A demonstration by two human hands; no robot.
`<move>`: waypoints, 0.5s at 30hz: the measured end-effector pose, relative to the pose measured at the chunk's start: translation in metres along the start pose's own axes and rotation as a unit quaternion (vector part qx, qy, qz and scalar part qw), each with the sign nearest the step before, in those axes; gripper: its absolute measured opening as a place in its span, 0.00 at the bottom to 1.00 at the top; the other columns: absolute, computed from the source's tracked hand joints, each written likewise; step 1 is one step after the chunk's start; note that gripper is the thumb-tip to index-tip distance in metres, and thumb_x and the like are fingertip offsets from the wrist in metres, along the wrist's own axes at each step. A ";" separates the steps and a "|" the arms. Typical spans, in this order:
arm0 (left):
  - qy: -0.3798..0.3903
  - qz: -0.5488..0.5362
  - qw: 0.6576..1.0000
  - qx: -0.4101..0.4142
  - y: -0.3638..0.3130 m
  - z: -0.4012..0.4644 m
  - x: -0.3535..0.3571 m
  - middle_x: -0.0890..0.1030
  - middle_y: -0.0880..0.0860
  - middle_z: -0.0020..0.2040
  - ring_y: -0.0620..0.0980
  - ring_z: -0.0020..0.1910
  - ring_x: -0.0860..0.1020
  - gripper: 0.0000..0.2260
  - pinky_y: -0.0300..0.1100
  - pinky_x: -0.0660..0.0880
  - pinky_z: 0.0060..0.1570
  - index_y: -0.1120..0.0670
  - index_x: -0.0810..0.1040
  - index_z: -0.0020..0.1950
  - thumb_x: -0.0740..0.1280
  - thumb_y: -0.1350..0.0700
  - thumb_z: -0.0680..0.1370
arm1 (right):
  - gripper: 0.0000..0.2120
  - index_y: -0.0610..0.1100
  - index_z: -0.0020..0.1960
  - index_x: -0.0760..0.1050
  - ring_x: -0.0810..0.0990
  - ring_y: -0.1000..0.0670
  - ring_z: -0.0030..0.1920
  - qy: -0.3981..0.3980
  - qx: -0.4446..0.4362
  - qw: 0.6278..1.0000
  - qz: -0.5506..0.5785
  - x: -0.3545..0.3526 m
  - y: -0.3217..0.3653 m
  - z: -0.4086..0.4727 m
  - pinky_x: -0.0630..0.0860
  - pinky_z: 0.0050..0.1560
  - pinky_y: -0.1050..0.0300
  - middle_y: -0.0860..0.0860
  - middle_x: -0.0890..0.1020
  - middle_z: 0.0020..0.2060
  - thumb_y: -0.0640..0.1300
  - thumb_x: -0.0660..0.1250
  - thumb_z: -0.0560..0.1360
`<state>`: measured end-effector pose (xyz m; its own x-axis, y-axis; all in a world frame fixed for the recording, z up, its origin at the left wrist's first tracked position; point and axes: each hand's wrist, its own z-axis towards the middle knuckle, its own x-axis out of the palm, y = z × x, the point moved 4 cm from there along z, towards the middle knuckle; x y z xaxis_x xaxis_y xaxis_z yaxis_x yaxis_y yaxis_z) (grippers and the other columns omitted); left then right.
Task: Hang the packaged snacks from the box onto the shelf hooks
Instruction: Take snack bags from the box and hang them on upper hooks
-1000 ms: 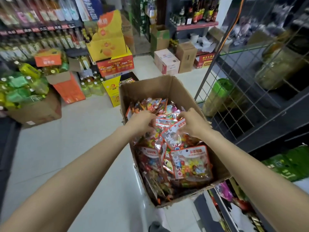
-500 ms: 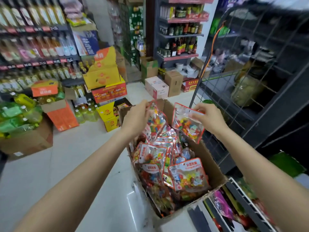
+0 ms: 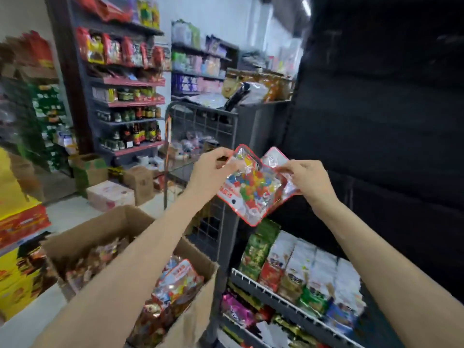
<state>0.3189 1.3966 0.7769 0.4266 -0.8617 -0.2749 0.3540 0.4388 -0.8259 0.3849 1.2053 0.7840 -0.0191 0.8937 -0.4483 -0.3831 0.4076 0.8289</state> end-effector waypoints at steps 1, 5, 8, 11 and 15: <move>0.036 -0.004 0.999 0.017 -0.015 0.005 0.019 0.83 0.51 0.42 0.45 0.41 0.81 0.04 0.39 0.75 0.45 0.55 0.80 0.48 0.70 0.56 0.75 | 0.24 0.40 0.36 0.81 0.74 0.53 0.35 0.000 0.009 1.000 -0.001 -0.023 -0.001 -0.006 0.74 0.39 0.48 0.46 0.78 0.30 0.63 0.68 0.65; 0.065 -0.053 0.995 0.055 -0.080 0.019 0.094 0.83 0.49 0.47 0.47 0.42 0.81 0.07 0.41 0.77 0.45 0.52 0.82 0.49 0.74 0.56 0.72 | 0.22 0.38 0.37 0.81 0.74 0.48 0.34 -0.040 -0.014 0.999 -0.027 -0.110 -0.004 -0.034 0.69 0.36 0.51 0.31 0.79 0.38 0.59 0.75 0.65; 0.005 -0.204 0.975 -0.085 -0.112 0.017 0.150 0.82 0.53 0.49 0.50 0.45 0.81 0.15 0.44 0.78 0.44 0.54 0.81 0.51 0.76 0.49 0.68 | 0.10 0.43 0.33 0.82 0.83 0.41 0.37 -0.163 -0.001 0.987 -0.009 -0.178 -0.010 -0.047 0.79 0.41 0.45 0.38 0.83 0.36 0.48 0.75 0.70; 0.133 -0.355 0.912 -0.160 -0.147 -0.007 0.220 0.83 0.58 0.46 0.52 0.41 0.82 0.08 0.42 0.80 0.39 0.62 0.80 0.49 0.70 0.58 0.75 | 0.09 0.44 0.35 0.81 0.83 0.45 0.38 -0.284 -0.023 0.958 -0.019 -0.242 -0.016 -0.058 0.80 0.41 0.49 0.44 0.83 0.33 0.47 0.73 0.72; 0.157 -0.288 0.938 -0.113 -0.189 -0.021 0.285 0.83 0.56 0.48 0.51 0.43 0.83 0.04 0.43 0.81 0.38 0.55 0.80 0.50 0.66 0.61 0.78 | 0.16 0.40 0.31 0.76 0.67 0.55 0.27 -0.314 -0.033 0.948 -0.038 -0.313 -0.037 -0.071 0.64 0.29 0.64 0.46 0.75 0.26 0.48 0.69 0.75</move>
<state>0.3560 1.0631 0.8440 -0.0590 -0.9874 0.1465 0.2494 -0.1567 -0.9556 0.3398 0.8972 0.8706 0.5573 0.8057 -0.2007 -0.4190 0.4816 0.7698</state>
